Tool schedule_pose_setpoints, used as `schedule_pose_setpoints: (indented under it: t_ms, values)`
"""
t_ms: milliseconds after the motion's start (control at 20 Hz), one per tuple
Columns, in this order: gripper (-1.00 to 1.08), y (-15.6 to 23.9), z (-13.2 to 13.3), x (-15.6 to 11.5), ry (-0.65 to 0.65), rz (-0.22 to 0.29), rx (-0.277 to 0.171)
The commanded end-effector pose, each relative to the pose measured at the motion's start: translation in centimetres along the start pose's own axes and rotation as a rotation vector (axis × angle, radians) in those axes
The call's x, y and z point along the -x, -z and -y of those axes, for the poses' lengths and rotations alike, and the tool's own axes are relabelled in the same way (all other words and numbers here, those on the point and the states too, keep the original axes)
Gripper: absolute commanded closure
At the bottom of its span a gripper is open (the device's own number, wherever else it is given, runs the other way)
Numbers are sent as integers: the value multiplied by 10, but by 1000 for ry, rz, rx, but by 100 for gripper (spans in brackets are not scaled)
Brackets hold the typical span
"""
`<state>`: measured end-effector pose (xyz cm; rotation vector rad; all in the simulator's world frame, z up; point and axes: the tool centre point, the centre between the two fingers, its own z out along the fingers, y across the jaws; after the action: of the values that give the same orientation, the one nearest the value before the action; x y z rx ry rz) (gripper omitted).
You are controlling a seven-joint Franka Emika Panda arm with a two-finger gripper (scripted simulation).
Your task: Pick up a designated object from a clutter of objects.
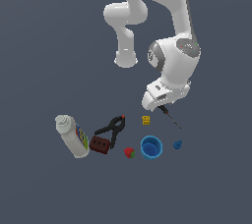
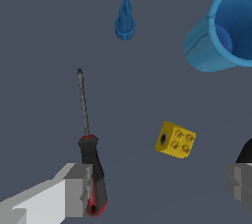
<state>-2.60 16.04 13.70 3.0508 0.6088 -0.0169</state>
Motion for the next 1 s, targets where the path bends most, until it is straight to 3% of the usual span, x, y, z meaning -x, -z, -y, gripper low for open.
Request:
schedule_pose_setpoints:
  t_ms: [0, 450, 950]
  values:
    - [-92, -20, 21, 2, 41, -6, -4]
    - [-92, -63, 68, 14, 134, -17, -22]
    - [-92, -72, 76, 17, 149, -17, -26]
